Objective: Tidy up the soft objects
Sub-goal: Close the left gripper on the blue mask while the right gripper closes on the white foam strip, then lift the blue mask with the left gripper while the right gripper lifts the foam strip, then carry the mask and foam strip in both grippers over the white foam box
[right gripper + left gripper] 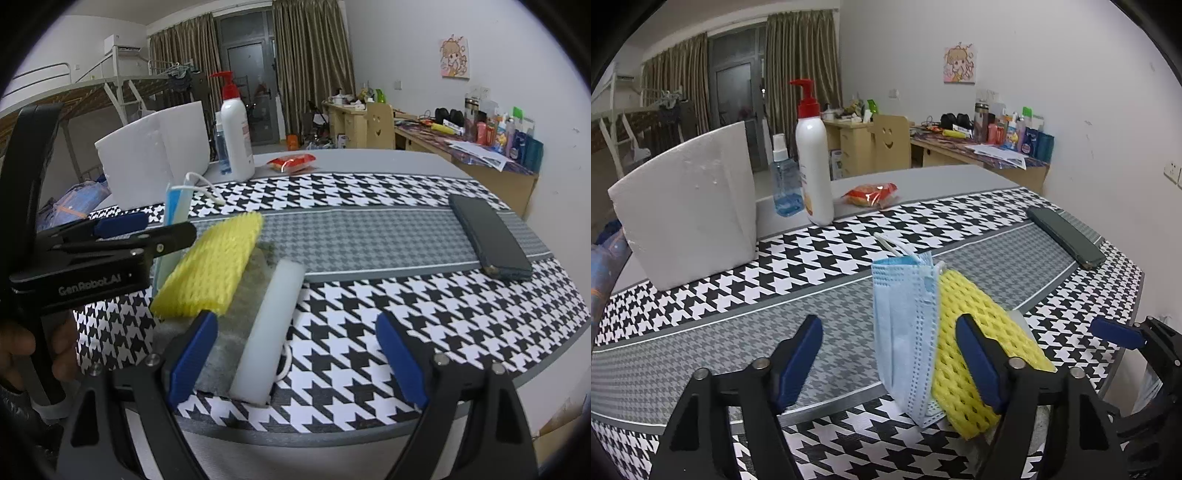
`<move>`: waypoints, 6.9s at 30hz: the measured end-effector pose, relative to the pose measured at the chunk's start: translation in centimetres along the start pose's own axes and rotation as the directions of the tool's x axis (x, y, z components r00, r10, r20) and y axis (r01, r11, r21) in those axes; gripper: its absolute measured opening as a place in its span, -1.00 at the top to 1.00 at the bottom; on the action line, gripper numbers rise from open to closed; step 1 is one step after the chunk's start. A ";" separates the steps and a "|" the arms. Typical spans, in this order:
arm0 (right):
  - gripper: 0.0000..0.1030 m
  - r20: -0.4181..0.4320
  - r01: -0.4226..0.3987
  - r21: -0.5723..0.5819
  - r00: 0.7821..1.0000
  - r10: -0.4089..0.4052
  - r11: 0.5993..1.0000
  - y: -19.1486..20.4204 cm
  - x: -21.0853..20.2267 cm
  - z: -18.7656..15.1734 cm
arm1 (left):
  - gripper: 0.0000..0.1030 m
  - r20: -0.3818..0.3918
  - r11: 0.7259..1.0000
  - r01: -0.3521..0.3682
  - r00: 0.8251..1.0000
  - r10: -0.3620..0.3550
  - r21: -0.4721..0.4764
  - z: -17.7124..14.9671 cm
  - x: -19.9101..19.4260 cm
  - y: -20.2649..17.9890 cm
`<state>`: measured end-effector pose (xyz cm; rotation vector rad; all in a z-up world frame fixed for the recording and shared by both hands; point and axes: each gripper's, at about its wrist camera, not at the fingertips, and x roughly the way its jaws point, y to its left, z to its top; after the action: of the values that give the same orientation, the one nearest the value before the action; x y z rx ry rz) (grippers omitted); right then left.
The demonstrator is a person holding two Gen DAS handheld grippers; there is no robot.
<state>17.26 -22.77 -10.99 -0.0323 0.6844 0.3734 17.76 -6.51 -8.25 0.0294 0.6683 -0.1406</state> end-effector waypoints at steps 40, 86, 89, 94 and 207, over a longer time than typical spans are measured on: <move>0.65 -0.061 -0.079 0.071 0.995 0.083 0.994 -1.1 -0.2 0.0 | 0.90 -0.076 0.997 0.082 0.994 -0.082 -0.001 -0.7 1.3 -0.1; 0.65 0.160 -0.058 0.014 0.986 0.055 0.998 -0.8 -5.4 3.6 | 0.91 0.191 0.996 0.020 0.981 -0.037 0.092 4.1 -8.1 -0.1; 0.65 0.166 -0.064 0.014 0.984 0.060 0.998 -0.7 -5.5 3.7 | 0.91 0.201 0.996 0.018 0.979 -0.036 0.092 4.3 -8.6 -0.1; 0.65 0.172 -0.067 0.015 0.983 0.064 0.998 -0.6 -5.5 3.9 | 0.90 0.200 0.997 0.018 0.979 -0.034 0.077 4.3 -8.9 0.3; 0.64 0.326 -0.179 -0.300 0.904 0.277 0.937 14.6 -0.1 20.7 | 0.90 0.363 0.947 -0.273 0.876 0.317 -0.168 12.1 -11.8 18.0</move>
<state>24.75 -6.08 6.53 -0.1330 0.2645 0.6794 18.58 11.81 8.27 -0.0048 0.2680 0.1858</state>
